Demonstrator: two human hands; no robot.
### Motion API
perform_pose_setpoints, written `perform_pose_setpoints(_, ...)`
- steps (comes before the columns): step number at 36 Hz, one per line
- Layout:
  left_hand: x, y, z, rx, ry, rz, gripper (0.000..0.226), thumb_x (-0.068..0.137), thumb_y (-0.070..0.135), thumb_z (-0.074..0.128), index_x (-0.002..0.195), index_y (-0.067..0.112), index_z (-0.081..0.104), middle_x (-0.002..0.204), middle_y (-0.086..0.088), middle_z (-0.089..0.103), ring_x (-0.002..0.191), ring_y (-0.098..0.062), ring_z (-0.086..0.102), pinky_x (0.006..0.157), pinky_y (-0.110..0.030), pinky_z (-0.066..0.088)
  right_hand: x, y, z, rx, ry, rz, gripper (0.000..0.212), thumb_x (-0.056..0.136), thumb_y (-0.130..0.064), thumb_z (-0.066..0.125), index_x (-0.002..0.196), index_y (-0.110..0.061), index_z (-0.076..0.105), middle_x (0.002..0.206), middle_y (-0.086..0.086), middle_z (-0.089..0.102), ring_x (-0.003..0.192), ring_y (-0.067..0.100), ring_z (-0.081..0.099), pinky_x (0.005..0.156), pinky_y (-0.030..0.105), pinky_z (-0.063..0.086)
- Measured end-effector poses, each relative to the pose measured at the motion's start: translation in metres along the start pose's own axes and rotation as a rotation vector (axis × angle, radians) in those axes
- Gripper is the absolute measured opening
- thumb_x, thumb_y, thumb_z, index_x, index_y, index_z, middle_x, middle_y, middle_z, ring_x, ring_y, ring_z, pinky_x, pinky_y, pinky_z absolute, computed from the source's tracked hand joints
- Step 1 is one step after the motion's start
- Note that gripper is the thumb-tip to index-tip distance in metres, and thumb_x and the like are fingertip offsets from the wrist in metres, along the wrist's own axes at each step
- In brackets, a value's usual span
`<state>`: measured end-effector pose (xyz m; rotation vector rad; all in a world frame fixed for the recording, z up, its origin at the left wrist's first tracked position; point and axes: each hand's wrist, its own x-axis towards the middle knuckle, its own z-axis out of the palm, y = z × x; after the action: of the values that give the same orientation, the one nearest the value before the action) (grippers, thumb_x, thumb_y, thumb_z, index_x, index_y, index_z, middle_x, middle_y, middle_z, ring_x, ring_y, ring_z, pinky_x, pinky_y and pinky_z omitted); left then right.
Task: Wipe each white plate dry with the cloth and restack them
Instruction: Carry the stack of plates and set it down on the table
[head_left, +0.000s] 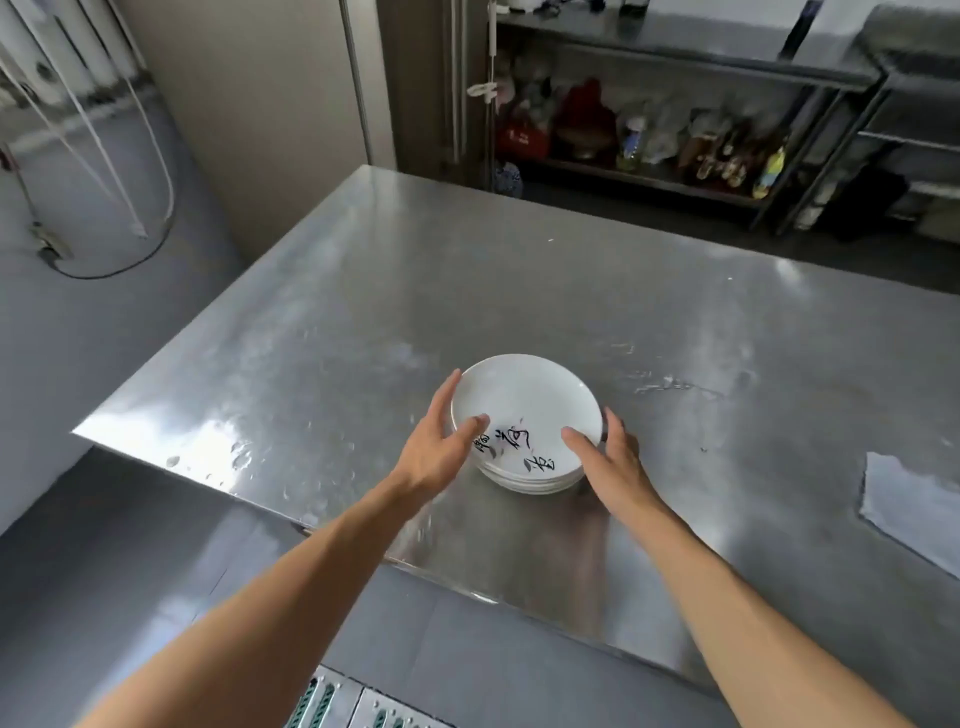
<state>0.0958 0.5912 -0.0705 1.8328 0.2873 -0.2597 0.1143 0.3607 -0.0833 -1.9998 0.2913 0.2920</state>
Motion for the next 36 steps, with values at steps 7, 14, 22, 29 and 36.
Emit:
perform_pose_setpoints(7, 0.01, -0.015, 0.013, -0.337, -0.01, -0.002, 0.053, 0.108, 0.046, 0.052, 0.152, 0.063, 0.029, 0.116, 0.045, 0.063, 0.104, 0.011, 0.069, 0.071, -0.026, 0.063, 0.014, 0.004, 0.008, 0.265, -0.066, -0.002, 0.078, 0.065, -0.063, 0.066, 0.138, -0.05, 0.041, 0.145, -0.005, 0.042, 0.124, 0.018, 0.054, 0.09, 0.052, 0.058)
perform_pose_setpoints(14, 0.02, -0.019, 0.021, -0.438, -0.043, 0.017, 0.058, 0.103, 0.067, 0.043, 0.156, 0.063, 0.019, 0.133, 0.039, 0.061, 0.119, 0.0, 0.068, 0.073, -0.024, 0.062, 0.017, 0.003, 0.015, 0.411, -0.066, -0.014, 0.06, 0.082, -0.053, 0.061, 0.137, -0.066, 0.038, 0.134, -0.03, 0.051, 0.124, 0.005, 0.053, 0.093, 0.044, 0.055)
perform_pose_setpoints(22, 0.029, -0.017, 0.025, -0.425, -0.027, 0.015, 0.056, 0.096, 0.054, 0.056, 0.146, 0.066, 0.035, 0.135, 0.026, 0.066, 0.117, -0.008, 0.071, 0.073, -0.026, 0.061, 0.019, -0.004, 0.013, 0.454, -0.053, 0.013, 0.036, 0.093, -0.046, 0.056, 0.122, -0.067, 0.05, 0.117, -0.037, 0.058, 0.114, 0.003, 0.056, 0.076, 0.042, 0.058)
perform_pose_setpoints(29, 0.014, -0.024, 0.033, -0.496, -0.007, 0.057, 0.052, 0.09, 0.044, 0.06, 0.138, 0.063, 0.049, 0.135, 0.012, 0.068, 0.117, -0.019, 0.072, 0.07, -0.031, 0.06, 0.004, 0.005, 0.013, 0.483, -0.027, -0.001, 0.043, 0.094, -0.031, 0.054, 0.122, -0.064, 0.054, 0.121, -0.027, 0.063, 0.117, 0.012, 0.06, 0.086, 0.047, 0.058)
perform_pose_setpoints(36, -0.028, -0.036, 0.035, -0.53, -0.023, 0.128, 0.056, 0.088, 0.046, 0.065, 0.14, 0.061, 0.05, 0.139, 0.011, 0.065, 0.126, -0.022, 0.066, 0.081, -0.033, 0.06, -0.044, 0.015, 0.007, 0.509, 0.003, -0.059, 0.046, 0.096, -0.023, 0.054, 0.126, -0.058, 0.055, 0.117, -0.027, 0.065, 0.116, 0.012, 0.062, 0.078, 0.037, 0.055)
